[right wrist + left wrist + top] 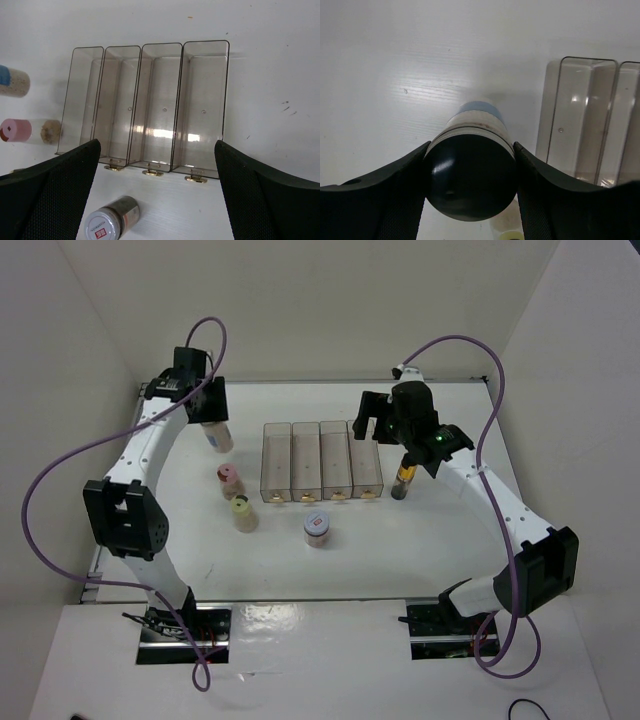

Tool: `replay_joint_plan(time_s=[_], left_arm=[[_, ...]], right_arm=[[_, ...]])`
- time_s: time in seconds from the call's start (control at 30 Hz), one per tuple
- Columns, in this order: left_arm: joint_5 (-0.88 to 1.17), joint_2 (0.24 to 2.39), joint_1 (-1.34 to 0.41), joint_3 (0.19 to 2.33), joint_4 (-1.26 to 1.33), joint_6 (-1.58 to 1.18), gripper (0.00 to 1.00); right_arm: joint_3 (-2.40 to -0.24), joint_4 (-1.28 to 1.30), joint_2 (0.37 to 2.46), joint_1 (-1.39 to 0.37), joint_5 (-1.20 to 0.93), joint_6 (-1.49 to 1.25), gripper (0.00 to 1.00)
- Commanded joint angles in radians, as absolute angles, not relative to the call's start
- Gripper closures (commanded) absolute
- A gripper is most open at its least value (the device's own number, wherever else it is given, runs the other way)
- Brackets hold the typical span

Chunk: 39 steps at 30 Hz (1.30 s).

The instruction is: Organize the condiment bottles

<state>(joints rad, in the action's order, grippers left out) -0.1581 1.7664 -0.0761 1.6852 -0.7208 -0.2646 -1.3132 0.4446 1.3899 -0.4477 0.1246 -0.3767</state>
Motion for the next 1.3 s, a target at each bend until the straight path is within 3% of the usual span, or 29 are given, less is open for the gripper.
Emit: replay_joint_plan(time_s=[0.0, 0.2, 0.43, 1.03, 1.27], left_arm=[[-0.127, 1.709, -0.123, 1.836, -0.764, -0.232, 0.51], [-0.129, 1.736, -0.219, 2.070, -0.896, -0.213, 0.51], [-0.190, 1.841, -0.360, 2.131, -0.908, -0.213, 0.51], [-0.224, 1.885, -0.413, 1.918, -0.714, -0.279, 0.47], [-0.193, 1.894, -0.382, 1.853, -0.644, -0.301, 0.50]], right_arm=[[-1.338, 0.460, 1.367, -0.454, 0.160, -0.380, 0.01], [-1.356, 0.469, 1.378, -0.454, 0.179, -0.380, 0.01], [-1.347, 0.460, 1.399, -0.443, 0.170, -0.390, 0.01], [-1.328, 0.471, 1.428, -0.416, 0.134, -0.380, 0.01], [-1.319, 0.471, 1.428, -0.416, 0.124, -0.371, 0.01]])
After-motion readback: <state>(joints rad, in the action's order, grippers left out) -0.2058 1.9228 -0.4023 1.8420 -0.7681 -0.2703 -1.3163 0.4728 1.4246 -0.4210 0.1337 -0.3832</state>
